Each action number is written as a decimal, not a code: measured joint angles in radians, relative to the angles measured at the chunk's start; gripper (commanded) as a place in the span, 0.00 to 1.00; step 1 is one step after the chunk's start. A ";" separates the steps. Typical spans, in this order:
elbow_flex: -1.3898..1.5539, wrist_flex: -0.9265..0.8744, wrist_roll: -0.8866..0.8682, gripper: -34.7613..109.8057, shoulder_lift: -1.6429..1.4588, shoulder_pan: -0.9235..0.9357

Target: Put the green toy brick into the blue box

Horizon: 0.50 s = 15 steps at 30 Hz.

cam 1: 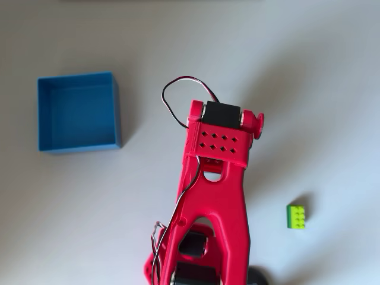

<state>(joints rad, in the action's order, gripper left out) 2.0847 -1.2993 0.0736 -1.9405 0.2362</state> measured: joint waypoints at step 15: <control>0.962 0.242 0.011 0.24 -1.213 -0.301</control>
<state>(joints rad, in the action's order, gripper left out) 3.0465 -1.0569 0.0844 -3.1539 -0.0644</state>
